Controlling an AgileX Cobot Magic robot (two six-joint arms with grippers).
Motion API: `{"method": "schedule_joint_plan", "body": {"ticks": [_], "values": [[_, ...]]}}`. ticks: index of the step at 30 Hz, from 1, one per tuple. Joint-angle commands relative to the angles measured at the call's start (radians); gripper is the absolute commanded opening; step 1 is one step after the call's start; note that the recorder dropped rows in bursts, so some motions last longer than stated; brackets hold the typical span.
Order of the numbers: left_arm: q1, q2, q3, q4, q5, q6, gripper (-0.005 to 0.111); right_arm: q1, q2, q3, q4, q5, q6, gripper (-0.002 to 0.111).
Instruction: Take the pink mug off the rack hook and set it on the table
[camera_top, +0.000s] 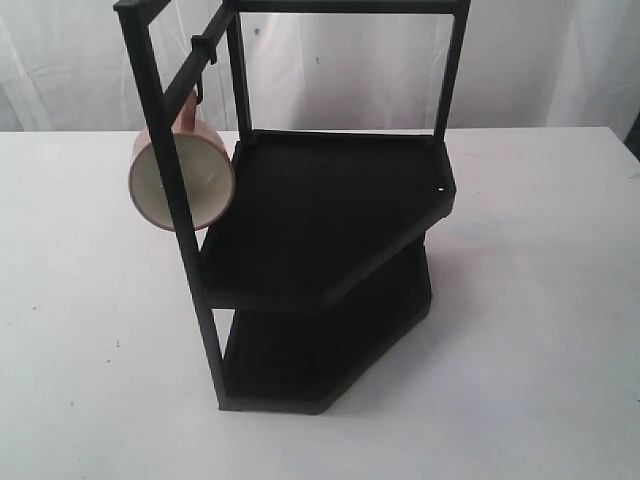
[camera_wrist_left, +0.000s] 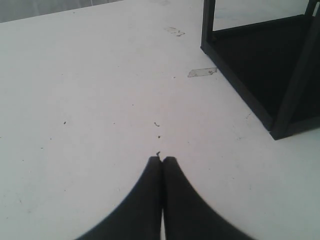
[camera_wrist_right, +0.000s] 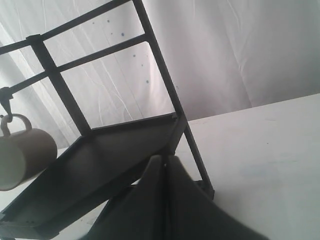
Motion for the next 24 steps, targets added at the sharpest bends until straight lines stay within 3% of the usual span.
{"method": "schedule_joint_plan", "body": {"ticks": [1,9,24], "values": [[-0.001,-0.005,0.003,0.002,0.003,-0.006,0.0,-0.005,0.004,0.006,0.002,-0.016,-0.012,0.0],[-0.001,-0.005,0.003,0.002,0.003,-0.006,0.0,-0.005,-0.013,0.01,-0.001,-0.016,-0.036,0.0],[-0.001,-0.005,0.003,0.002,0.003,-0.006,0.0,-0.007,-0.128,0.226,-0.109,0.037,-0.115,0.0]]}}
